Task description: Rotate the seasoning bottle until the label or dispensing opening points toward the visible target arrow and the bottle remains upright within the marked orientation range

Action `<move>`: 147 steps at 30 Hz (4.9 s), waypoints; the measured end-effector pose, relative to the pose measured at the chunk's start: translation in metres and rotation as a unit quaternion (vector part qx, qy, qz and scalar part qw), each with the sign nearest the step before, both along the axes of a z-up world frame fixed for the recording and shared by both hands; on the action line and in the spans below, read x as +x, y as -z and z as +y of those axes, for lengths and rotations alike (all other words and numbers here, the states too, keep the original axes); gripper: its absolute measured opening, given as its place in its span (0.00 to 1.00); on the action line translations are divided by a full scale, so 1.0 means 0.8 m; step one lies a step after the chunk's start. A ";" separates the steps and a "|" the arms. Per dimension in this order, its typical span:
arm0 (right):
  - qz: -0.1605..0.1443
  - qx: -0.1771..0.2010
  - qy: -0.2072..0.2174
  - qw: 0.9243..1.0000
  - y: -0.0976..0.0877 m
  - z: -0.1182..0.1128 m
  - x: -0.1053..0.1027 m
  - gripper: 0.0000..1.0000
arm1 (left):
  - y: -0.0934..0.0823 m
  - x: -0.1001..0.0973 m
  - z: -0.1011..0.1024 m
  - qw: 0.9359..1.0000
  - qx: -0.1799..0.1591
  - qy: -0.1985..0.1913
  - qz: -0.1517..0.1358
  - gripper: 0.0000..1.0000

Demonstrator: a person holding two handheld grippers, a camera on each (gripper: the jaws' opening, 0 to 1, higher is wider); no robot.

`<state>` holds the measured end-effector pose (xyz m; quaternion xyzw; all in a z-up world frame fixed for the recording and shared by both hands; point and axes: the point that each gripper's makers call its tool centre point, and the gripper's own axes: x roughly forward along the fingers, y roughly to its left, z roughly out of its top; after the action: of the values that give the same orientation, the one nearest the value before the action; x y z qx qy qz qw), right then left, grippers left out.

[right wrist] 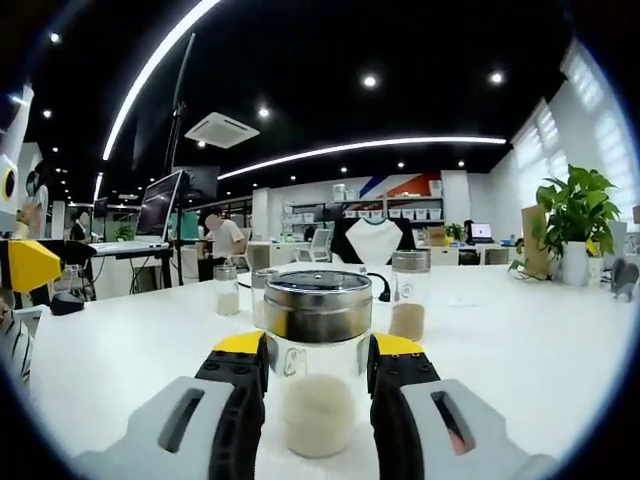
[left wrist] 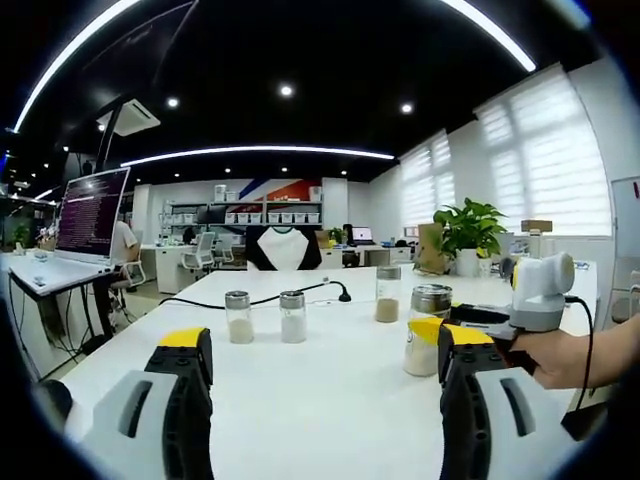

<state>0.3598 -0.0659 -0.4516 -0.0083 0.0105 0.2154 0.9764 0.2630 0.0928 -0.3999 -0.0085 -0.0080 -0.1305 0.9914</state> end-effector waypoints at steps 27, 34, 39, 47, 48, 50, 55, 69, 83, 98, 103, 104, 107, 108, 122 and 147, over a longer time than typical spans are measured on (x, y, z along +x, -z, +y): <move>0.004 -0.003 -0.054 0.999 0.001 0.002 -0.002 0.37 | 0.000 -0.002 -0.009 1.000 -0.003 0.014 0.000 0.98; 0.003 0.001 -0.086 0.996 0.002 0.003 -0.005 0.37 | 0.000 -0.003 -0.011 1.000 -0.012 0.020 0.002 0.98; 0.007 -0.001 -0.115 0.993 0.002 0.006 -0.007 0.37 | 0.001 -0.002 -0.012 1.000 -0.010 0.021 0.001 0.98; 0.007 -0.003 -0.162 0.987 0.003 0.008 -0.011 0.37 | -0.002 -0.004 -0.011 1.000 -0.012 0.023 0.001 0.98; 0.007 -0.003 -0.168 0.986 0.003 0.009 -0.011 0.37 | -0.003 -0.005 -0.011 1.000 -0.010 0.024 0.000 0.98; 0.008 -0.004 -0.184 0.983 0.003 0.010 -0.012 0.37 | -0.004 -0.005 -0.011 1.000 -0.008 0.026 0.002 0.98; 0.006 -0.003 -0.220 0.975 0.003 0.013 -0.018 0.37 | -0.005 -0.005 -0.007 1.000 -0.007 0.022 -0.001 0.98; 0.000 -0.002 -0.316 0.949 0.003 0.020 -0.020 0.37 | -0.005 -0.007 -0.008 1.000 -0.003 0.025 0.002 0.98; 0.001 0.001 -0.355 0.935 0.001 0.025 -0.023 0.37 | -0.003 -0.006 -0.007 1.000 -0.007 0.022 0.007 0.98; 0.011 -0.016 -0.364 0.931 0.003 0.027 -0.022 0.37 | -0.008 -0.006 -0.003 1.000 0.000 0.020 0.004 0.97; 0.012 -0.016 -0.364 0.931 0.003 0.026 -0.022 0.37 | -0.010 -0.005 -0.004 1.000 -0.003 0.023 0.004 0.97; 0.013 -0.015 -0.363 0.932 0.004 0.026 -0.022 0.37 | -0.010 -0.005 -0.004 1.000 -0.004 0.023 0.003 0.97; 0.048 0.018 -0.328 0.943 0.010 0.021 -0.012 0.45 | -0.011 -0.006 -0.004 1.000 -0.004 0.021 0.003 0.97; 0.034 0.006 -0.324 0.945 0.010 0.018 -0.011 0.51 | -0.011 -0.007 -0.004 1.000 -0.004 0.021 0.003 0.97; 0.032 0.000 -0.267 0.963 0.016 0.015 -0.034 0.56 | -0.007 -0.007 -0.006 1.000 -0.005 0.024 0.010 0.96; -0.022 0.027 -0.066 0.997 -0.009 0.004 -0.019 0.58 | -0.003 -0.008 -0.008 1.000 -0.011 0.026 0.014 0.96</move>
<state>0.3446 -0.0629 -0.4444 0.0129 -0.0170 0.2792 0.9600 0.2568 0.0862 -0.3978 -0.0218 0.0043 -0.1559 0.9875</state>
